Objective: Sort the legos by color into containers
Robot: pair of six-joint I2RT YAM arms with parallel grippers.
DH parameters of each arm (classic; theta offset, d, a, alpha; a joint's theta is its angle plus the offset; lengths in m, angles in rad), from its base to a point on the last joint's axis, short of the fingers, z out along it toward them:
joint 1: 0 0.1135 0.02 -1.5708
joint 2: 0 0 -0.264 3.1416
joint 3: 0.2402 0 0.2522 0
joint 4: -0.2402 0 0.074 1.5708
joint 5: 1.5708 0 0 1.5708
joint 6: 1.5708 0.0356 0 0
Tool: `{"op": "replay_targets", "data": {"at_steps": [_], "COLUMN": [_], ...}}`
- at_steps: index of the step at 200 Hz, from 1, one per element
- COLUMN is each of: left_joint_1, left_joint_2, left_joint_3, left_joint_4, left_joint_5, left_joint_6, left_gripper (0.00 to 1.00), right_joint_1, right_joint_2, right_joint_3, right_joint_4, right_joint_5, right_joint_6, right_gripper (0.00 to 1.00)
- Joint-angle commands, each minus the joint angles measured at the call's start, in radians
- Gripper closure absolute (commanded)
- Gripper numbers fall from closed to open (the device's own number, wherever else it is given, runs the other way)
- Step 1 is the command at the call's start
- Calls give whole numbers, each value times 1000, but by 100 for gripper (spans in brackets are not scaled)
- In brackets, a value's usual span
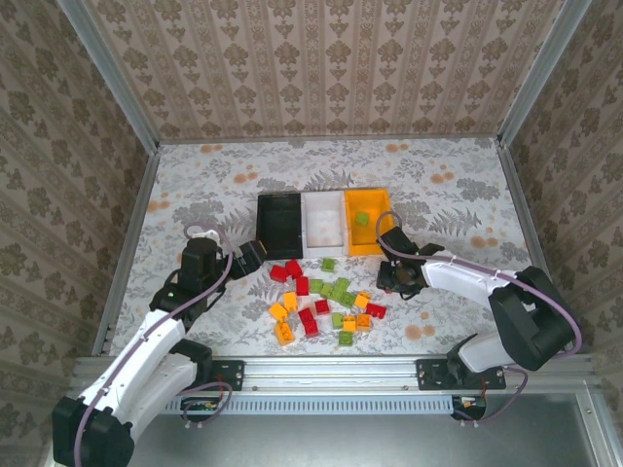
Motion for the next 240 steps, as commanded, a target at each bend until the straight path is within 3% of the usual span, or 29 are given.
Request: {"op": "replay_targets", "data": {"at_steps": [1,31,63,126,169,191,217,240], "left_joint_1": [-2,0,-1,2,3,6,7,10], "left_joint_2": [-8,-11,-21,-47,-82,-97,-112,-120], "left_joint_3": [-2,8,26,51,49,50,53,66], "left_joint_4": [-8,-19,-35,-99,-137,-149,-153,-168], "left_joint_5": [2,5,3,-3,-9,-14,-17,-30], "left_joint_6": [-8,-6,3,17,25,24,23,31], "left_gripper": [0,0,0,0,0,0,0,0], "right_joint_1": [9,38,110,150,142,135,133,142], "right_joint_2": [-75,-122,-35,394,579,605,583,516], "right_joint_3": [43,183,409,779,934,955,942,893], "right_joint_4": [-45,-98,-101,-26,-56,-71,-77,-65], "right_joint_5": [-14,-45,-51,19,51,49,35,18], "right_joint_6": [-40,-100,-150,-225,-257,-256,-259,-260], "right_gripper": [67,69,68,66,63,56,35,29]}}
